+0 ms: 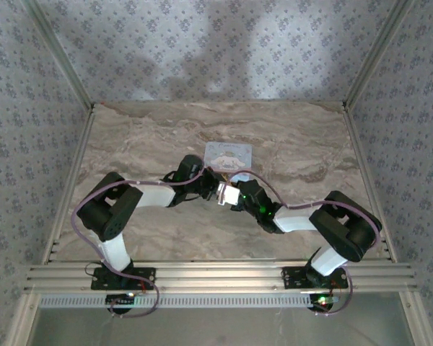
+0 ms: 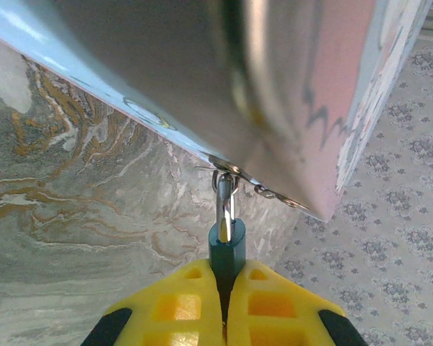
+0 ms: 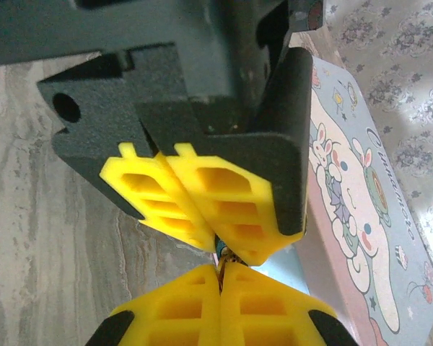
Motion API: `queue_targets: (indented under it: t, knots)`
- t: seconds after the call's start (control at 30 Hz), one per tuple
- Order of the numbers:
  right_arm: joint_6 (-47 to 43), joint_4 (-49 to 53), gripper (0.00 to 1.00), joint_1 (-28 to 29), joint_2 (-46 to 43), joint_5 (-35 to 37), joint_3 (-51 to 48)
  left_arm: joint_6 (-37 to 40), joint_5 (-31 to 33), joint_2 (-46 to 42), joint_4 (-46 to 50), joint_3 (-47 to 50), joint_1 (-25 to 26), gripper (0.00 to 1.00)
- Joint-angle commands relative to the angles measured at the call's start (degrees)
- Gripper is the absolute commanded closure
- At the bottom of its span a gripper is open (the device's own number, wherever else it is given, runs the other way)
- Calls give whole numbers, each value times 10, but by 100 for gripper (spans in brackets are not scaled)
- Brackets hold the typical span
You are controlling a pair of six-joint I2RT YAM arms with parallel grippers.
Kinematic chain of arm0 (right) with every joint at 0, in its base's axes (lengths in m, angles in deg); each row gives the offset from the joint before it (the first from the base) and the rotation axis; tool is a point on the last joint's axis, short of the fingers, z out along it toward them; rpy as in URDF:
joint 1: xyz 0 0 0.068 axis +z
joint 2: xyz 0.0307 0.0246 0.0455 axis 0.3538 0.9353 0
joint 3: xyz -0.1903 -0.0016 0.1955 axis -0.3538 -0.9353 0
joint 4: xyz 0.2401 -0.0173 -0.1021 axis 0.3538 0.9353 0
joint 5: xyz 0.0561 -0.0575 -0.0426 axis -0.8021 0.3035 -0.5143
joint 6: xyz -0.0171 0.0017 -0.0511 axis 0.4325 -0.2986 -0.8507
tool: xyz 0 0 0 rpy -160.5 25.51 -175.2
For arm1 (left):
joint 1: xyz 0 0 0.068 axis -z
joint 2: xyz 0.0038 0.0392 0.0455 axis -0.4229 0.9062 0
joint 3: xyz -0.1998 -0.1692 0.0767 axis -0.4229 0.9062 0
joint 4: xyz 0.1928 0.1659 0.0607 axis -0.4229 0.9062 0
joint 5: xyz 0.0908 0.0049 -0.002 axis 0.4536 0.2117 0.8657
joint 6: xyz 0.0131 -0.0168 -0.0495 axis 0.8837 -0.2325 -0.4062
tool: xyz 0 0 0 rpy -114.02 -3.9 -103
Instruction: Unlock the padlock with the key
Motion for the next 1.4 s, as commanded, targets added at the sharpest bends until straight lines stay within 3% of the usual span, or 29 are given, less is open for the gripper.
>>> queue_targets:
  t: [0.0,0.33,0.63,1.1,1.37]
  knots:
    - [31,-16,100,7,-4,26,23,-10,-23,-2,-23,-3,7,100]
    - [152,-30,100,22,7,62,28,-14,-22,-1,-31,4,6,100]
    - [285,-92,100,13,22,32,0,-15,-21,2,-34,4,7,100]
    - [312,-96,100,15,41,21,4,-13,-20,2,-34,5,8,100]
    - [336,-95,100,12,43,15,1,16,-7,-18,9,1,6,81]
